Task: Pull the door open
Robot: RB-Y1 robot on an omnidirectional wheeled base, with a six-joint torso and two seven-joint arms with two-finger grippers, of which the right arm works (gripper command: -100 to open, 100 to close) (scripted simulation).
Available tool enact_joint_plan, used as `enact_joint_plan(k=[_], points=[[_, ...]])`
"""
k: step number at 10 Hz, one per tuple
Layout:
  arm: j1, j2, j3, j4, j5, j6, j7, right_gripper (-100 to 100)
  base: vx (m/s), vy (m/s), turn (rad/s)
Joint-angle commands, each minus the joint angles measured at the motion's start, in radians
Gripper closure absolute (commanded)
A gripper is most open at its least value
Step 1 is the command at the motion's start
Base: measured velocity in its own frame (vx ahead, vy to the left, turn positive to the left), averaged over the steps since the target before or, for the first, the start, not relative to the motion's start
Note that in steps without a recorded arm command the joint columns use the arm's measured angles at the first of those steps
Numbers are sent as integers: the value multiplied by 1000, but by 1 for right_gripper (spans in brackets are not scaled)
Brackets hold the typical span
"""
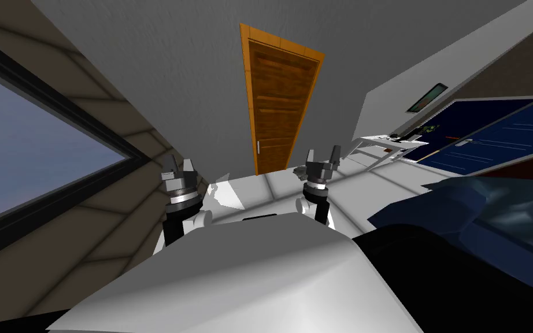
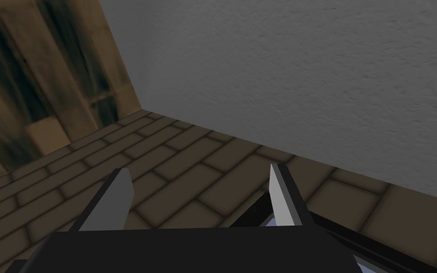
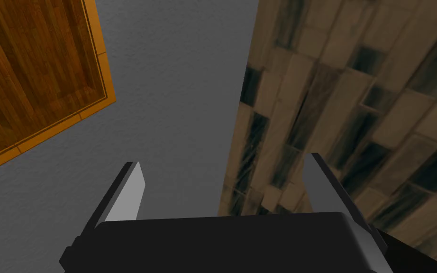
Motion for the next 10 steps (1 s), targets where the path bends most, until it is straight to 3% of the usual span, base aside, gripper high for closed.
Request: enact_joint_plan(k=[1,10], points=[[-6,-15,10,34,-31,-12,-23,-100,99,18,143],[-39,-80,64,230,-204,-78,-152,-100,149,-16,140]])
